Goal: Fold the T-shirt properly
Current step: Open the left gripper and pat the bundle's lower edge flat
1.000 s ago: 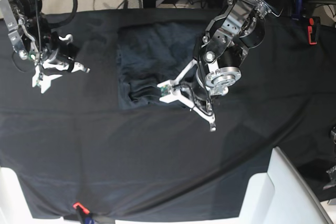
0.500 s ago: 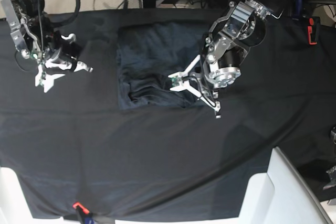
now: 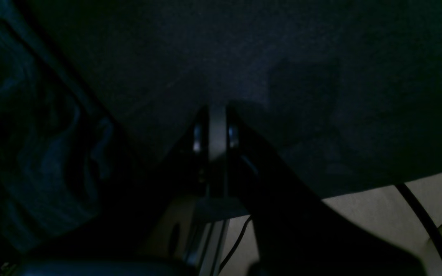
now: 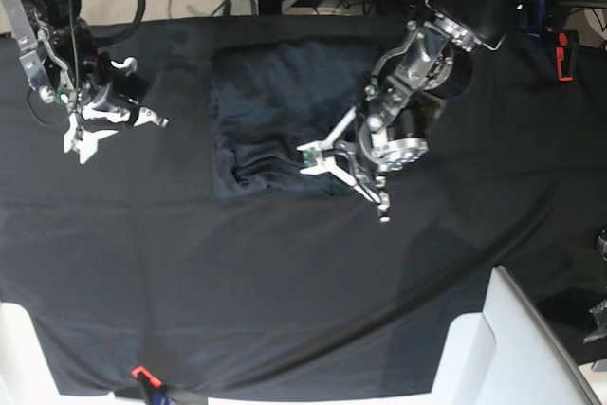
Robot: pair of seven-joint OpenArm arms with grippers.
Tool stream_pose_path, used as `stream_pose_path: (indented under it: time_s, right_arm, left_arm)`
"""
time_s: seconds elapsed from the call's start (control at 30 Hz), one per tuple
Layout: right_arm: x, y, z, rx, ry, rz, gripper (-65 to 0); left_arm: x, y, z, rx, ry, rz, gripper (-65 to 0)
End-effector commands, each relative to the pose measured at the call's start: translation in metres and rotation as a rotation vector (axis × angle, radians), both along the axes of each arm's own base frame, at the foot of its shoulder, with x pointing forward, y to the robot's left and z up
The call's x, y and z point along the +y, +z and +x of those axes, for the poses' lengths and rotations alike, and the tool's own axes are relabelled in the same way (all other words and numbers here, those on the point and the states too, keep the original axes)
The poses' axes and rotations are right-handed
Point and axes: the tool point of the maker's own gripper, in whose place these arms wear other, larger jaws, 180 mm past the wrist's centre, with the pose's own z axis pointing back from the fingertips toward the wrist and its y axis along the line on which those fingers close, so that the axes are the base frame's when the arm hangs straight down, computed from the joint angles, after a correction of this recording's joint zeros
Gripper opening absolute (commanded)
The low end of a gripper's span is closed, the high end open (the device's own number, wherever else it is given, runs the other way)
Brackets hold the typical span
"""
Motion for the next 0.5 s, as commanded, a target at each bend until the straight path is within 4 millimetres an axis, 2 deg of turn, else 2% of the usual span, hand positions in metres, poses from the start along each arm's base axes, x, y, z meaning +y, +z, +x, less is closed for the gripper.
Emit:
stream_pose_path:
  time_s: [0.0, 0.13, 0.33, 0.47]
  right_arm:
    - [-0.004, 0.007, 0.009, -0.032, 0.002, -0.011, -64.8]
    - [-0.004, 0.007, 0.009, -0.032, 0.002, -0.011, -64.8]
    - [-0.004, 0.007, 0.009, -0.032, 0.002, -0.011, -64.8]
    - [-0.004, 0.007, 0.009, -0.032, 0.002, -0.011, -64.8]
  left_arm:
    - [-0.003, 0.011, 0.015, -0.042, 0.0, -0.008, -65.0]
    - [-0.004, 0.007, 0.023, -0.029, 0.012, -0.004, -65.0]
    - [-0.004, 0.01, 0.039, -0.038, 0.017, 0.004, -65.0]
    - [-0.017, 0.0, 0.04, 0.004, 0.012, -0.089, -65.0]
